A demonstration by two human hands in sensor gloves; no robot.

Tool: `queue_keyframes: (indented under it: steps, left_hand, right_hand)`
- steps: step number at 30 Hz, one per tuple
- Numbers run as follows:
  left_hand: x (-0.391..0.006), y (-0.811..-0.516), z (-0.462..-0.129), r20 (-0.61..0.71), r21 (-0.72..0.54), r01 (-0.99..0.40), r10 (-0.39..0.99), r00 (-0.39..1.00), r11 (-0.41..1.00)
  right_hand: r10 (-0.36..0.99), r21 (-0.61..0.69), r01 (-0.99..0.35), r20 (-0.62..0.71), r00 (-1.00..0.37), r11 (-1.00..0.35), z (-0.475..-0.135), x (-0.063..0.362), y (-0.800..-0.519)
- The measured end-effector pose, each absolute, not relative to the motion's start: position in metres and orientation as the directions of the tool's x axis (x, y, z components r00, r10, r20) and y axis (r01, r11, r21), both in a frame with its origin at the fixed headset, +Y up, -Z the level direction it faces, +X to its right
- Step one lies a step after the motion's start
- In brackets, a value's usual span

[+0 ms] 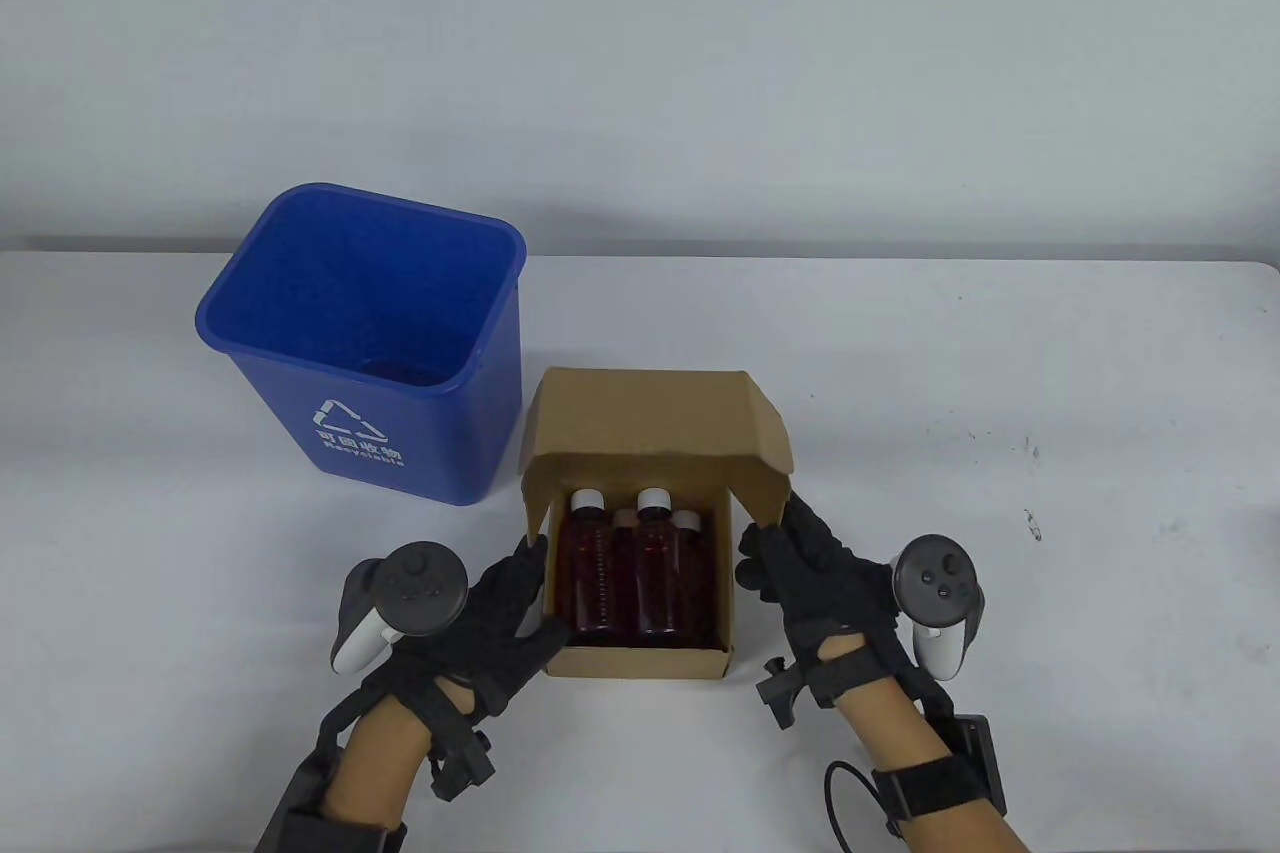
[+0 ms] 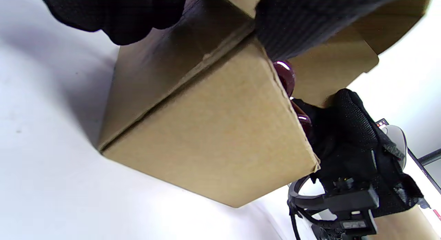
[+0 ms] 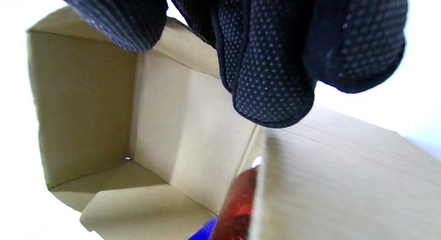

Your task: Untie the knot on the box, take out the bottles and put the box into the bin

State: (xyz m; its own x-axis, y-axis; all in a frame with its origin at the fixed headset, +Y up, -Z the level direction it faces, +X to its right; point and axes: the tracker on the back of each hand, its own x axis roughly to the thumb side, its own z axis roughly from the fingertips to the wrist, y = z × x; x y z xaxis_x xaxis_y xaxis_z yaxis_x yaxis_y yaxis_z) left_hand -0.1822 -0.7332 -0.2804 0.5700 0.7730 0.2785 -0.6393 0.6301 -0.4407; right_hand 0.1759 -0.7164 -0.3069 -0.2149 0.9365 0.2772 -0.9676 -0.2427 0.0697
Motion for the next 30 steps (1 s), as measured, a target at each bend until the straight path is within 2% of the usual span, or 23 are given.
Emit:
queue_keyframes:
  steps: [14,24,30]
  left_hand:
    - [-0.181,-0.731,-0.279,0.306,-0.401,-0.606,0.724,0.618,0.687]
    - [-0.18,-0.73,-0.277,0.321,-0.383,-0.578,0.69,0.648,0.721]
    - [-0.178,-0.727,-0.275,0.345,-0.35,-0.549,0.65,0.678,0.759]
  right_hand:
    - [0.918,0.118,-0.951,0.319,-0.236,-0.286,-0.304,0.175,-0.712]
    - [0.849,0.115,-0.879,0.344,-0.402,-0.463,-0.297,0.171,-0.71]
    - [0.7,0.091,-0.733,0.397,-0.594,-0.674,-0.286,0.152,-0.697]
